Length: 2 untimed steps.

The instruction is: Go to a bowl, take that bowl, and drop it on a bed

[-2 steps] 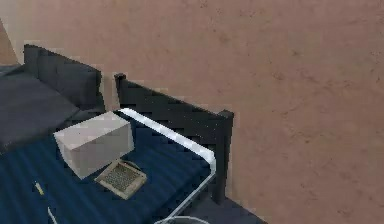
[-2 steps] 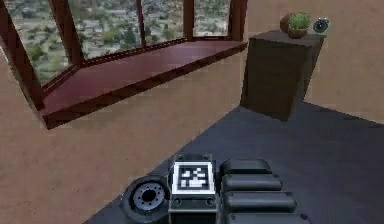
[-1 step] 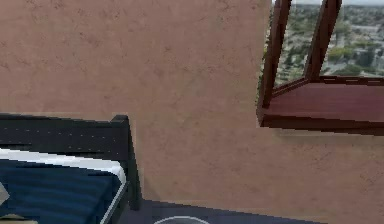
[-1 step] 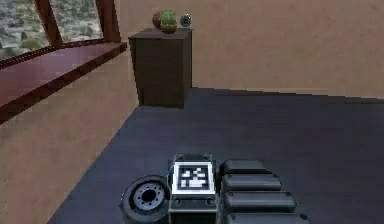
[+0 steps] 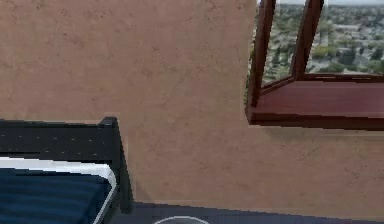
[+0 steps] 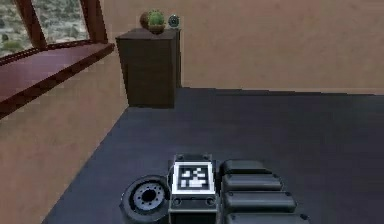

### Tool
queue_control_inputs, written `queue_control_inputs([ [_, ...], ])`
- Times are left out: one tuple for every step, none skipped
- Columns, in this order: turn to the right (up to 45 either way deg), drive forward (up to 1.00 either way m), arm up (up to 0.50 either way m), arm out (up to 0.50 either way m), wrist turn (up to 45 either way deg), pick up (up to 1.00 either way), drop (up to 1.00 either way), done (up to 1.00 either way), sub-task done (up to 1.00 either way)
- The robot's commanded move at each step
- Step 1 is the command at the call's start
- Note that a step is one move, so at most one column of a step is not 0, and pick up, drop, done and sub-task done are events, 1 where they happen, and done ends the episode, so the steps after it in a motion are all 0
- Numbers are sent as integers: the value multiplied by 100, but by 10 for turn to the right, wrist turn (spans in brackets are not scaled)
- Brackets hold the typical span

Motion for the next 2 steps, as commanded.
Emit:
queue_control_inputs([
  [-450,0,0,0,0,0,0,0,0],
  [-450,0,0,0,0,0,0,0,0],
])
